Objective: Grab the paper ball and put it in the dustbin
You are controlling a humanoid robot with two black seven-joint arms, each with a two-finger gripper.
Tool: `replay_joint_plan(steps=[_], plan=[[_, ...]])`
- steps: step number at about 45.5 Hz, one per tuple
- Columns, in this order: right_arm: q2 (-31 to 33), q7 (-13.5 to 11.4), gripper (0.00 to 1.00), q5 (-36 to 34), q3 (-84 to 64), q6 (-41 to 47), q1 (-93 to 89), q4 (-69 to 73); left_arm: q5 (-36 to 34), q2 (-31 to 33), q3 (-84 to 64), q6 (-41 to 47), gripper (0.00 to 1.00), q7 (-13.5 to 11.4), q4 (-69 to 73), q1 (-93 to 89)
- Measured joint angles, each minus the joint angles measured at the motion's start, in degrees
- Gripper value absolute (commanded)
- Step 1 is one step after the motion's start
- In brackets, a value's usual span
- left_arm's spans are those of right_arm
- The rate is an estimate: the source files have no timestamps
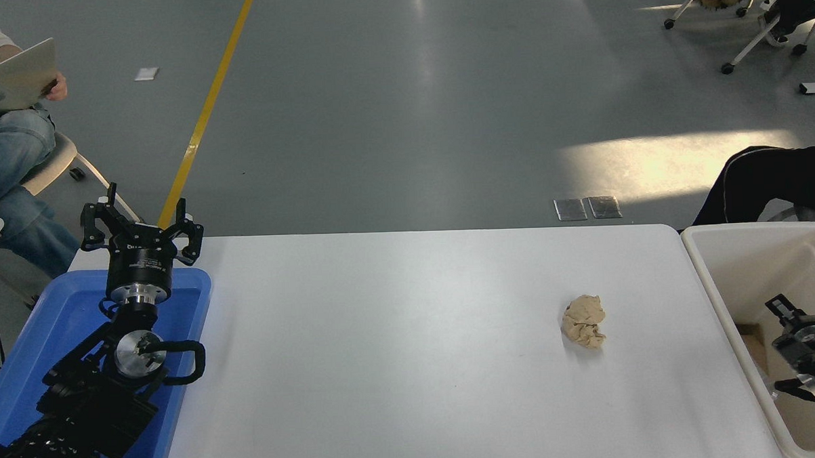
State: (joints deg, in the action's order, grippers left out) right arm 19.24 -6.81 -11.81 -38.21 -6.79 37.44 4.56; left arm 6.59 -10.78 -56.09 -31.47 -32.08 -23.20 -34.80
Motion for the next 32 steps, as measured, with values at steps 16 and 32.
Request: replay_joint_plan(steps=[16, 32], plan=[[-0.29, -0.02, 0.77, 0.05, 0.24, -0.06, -0.37, -0.71, 0.13, -0.06, 0.34, 0.01, 0.99, 0.14, 0.00, -0.07], [-1.32, 0.16, 0.81, 1.37, -0.98, 0.86, 2.21, -0.79, 0.17, -0.12, 0.64, 0.03, 0.99, 0.08, 0.00, -0.08]])
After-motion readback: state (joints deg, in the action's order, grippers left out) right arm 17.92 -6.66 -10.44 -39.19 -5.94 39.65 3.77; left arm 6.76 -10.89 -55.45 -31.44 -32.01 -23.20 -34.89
